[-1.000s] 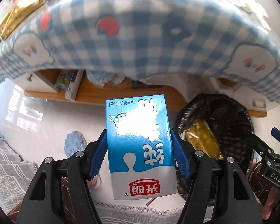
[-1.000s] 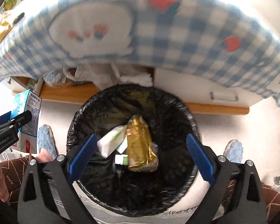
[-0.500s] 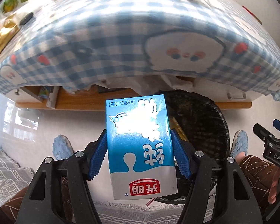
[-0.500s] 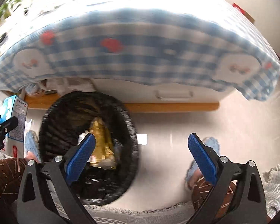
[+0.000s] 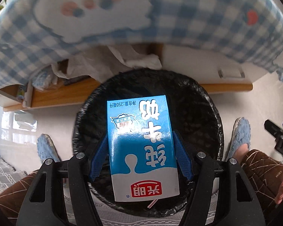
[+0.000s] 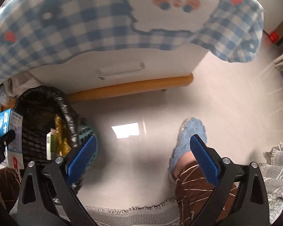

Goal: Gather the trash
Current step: 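Hold the milk carton in the left tool above the bin opening, then open the left tool to drop the blue milk carton into the bin, then move both tools back over the table toward the yellow snack bag and tissue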

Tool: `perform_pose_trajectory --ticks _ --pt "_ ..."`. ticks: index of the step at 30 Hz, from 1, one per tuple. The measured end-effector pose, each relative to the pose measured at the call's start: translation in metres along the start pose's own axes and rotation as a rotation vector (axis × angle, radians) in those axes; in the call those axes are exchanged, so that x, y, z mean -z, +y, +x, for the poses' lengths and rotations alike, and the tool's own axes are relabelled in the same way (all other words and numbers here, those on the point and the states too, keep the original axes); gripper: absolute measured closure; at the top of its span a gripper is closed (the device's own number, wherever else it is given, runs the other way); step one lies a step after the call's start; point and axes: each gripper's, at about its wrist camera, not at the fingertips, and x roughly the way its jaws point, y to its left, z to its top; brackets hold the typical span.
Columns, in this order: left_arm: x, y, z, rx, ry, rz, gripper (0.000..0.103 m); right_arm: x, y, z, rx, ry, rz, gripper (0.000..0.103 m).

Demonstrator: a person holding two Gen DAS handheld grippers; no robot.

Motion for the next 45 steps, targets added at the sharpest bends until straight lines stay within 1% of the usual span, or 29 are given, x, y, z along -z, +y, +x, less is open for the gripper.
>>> perform_pose_trajectory --ticks 4,7,11,13,15,16,18,21,23,26,28,31,39,45 --pt "0.004 -0.007 0.013 -0.007 0.012 0.021 0.039 0.003 -0.003 0.004 0.02 0.012 0.003 0.008" --pt "0.005 -0.01 0.019 0.006 0.022 0.02 0.039 0.004 0.001 0.004 0.031 0.008 -0.009 0.008" --pt "0.006 -0.012 0.017 0.02 0.004 0.032 0.038 0.004 0.004 0.004 0.026 0.004 -0.016 0.008" --pt "0.006 -0.012 0.015 0.025 -0.006 0.035 0.033 0.004 0.005 0.001 0.026 0.001 -0.015 0.008" --pt "0.006 -0.012 0.012 0.023 -0.024 0.035 0.021 0.003 0.007 -0.002 0.027 -0.009 -0.013 0.008" --pt "0.005 -0.013 0.011 0.019 -0.034 0.036 0.019 0.002 0.008 -0.004 0.018 -0.014 -0.007 0.008" --pt "0.004 -0.012 0.008 0.011 -0.047 0.036 0.013 0.0 0.01 -0.009 -0.001 -0.023 -0.001 0.008" --pt "0.001 -0.006 0.0 0.02 -0.068 0.022 0.007 -0.003 0.017 -0.015 -0.015 -0.036 -0.012 0.008" --pt "0.0 -0.001 -0.008 0.023 -0.081 0.014 0.006 -0.004 0.023 -0.019 -0.011 -0.046 -0.025 0.008" --pt "-0.002 0.008 -0.022 0.023 -0.101 0.004 0.006 -0.006 0.032 -0.022 -0.009 -0.029 -0.042 0.008" --pt "-0.003 0.014 -0.033 0.025 -0.113 0.001 0.006 -0.009 0.038 -0.027 -0.008 -0.032 -0.048 0.008" --pt "-0.004 0.025 -0.049 0.02 -0.13 -0.008 0.006 -0.012 0.047 -0.037 -0.023 -0.043 -0.046 0.008" --pt "-0.012 0.062 -0.089 0.0 -0.174 -0.04 0.006 -0.025 0.077 -0.073 -0.046 -0.1 -0.078 0.008" --pt "-0.018 0.089 -0.113 -0.005 -0.205 -0.064 0.006 -0.036 0.098 -0.107 -0.082 -0.148 -0.071 0.008"
